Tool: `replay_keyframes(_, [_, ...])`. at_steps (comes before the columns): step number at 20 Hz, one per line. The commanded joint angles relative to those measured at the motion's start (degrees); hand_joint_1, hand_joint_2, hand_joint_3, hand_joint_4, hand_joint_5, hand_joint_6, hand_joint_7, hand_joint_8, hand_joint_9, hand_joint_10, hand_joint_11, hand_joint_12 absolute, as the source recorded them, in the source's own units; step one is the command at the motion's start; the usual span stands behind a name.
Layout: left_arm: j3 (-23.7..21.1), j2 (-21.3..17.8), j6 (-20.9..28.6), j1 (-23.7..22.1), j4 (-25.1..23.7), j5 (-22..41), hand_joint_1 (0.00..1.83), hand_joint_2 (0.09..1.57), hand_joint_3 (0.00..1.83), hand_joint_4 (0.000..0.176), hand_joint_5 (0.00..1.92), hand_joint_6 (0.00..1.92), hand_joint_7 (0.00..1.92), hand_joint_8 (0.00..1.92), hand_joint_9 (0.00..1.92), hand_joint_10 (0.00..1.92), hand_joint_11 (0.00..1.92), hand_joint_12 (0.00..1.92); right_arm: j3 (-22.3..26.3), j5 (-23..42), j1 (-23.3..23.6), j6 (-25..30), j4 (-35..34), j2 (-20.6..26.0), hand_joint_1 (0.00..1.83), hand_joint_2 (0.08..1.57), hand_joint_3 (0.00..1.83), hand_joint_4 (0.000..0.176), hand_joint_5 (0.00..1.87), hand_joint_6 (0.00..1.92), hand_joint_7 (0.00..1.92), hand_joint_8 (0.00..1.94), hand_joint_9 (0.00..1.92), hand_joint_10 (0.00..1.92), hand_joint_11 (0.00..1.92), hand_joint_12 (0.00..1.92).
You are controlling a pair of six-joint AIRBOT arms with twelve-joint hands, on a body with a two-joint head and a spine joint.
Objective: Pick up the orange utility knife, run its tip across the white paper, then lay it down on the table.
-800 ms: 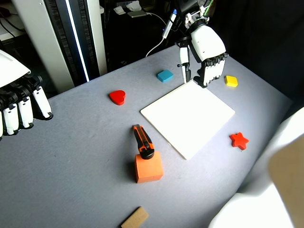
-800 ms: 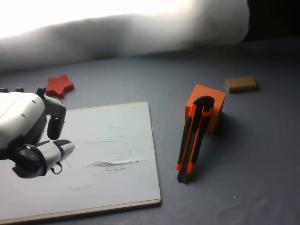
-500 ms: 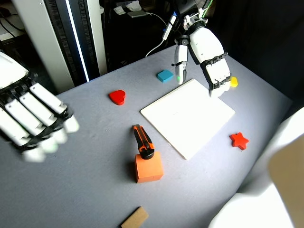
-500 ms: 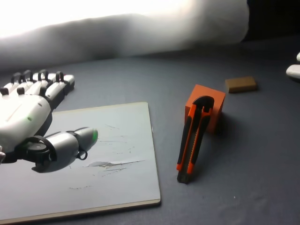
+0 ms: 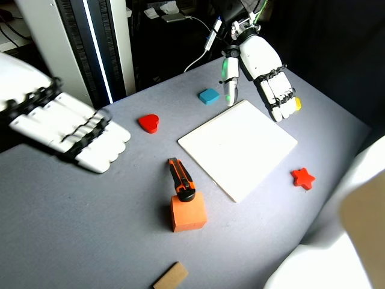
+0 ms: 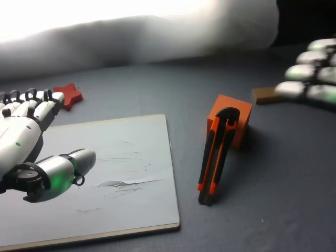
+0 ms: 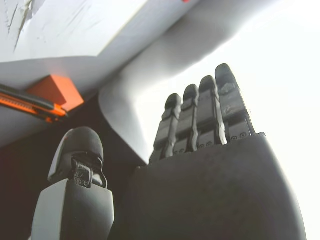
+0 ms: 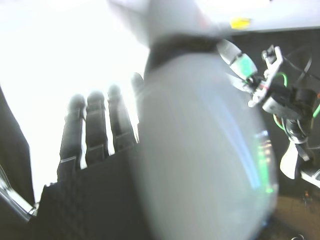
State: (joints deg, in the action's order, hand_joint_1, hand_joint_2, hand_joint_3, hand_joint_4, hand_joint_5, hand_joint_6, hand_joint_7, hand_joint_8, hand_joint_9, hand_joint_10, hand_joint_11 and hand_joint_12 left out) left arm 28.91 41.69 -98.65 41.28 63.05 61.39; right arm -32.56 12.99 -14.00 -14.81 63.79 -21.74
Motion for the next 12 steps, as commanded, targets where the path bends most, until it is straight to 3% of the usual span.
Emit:
replay_keyframes(1, [0.23, -0.14, 0.73, -0.08, -3.93, 5.15, 0.13, 1.29, 0.00, 0.012, 0.00, 0.00, 0.00, 0.00, 0.00, 0.00, 0.00, 0.23, -0.83, 6.27, 1.46, 4.50, 4.11, -0.81, 1.20, 1.05, 0.00, 0.000, 0.00, 0.00, 0.00, 0.00, 0.00, 0.00, 0.00, 0.00])
replay_keyframes(4, [0.97, 0.02, 0.92, -0.45, -4.63, 5.15, 0.12, 1.29, 0.00, 0.010, 0.00, 0.00, 0.00, 0.00, 0.00, 0.00, 0.00, 0.11, -4.90, 8.51, 4.05, 20.66, 21.41, -7.24, 1.17, 1.07, 0.00, 0.000, 0.00, 0.00, 0.00, 0.00, 0.00, 0.00, 0.00, 0.00])
replay_keyframes(8, [0.68, 0.26, 0.90, -0.68, -4.81, 4.09, 0.09, 1.29, 0.00, 0.017, 0.00, 0.00, 0.00, 0.00, 0.00, 0.00, 0.00, 0.25, -9.97, 8.54, 4.02, 32.01, 33.61, -14.38, 1.16, 1.05, 0.00, 0.000, 0.00, 0.00, 0.00, 0.00, 0.00, 0.00, 0.00, 0.00])
replay_keyframes(12, [1.27, 1.13, 0.35, -0.39, -4.97, 2.89, 0.14, 1.28, 0.00, 0.012, 0.00, 0.00, 0.00, 0.00, 0.00, 0.00, 0.00, 0.22, -13.75, 5.60, 3.10, 35.54, 39.44, -20.35, 1.14, 1.05, 0.00, 0.000, 0.00, 0.00, 0.00, 0.00, 0.00, 0.00, 0.00, 0.00])
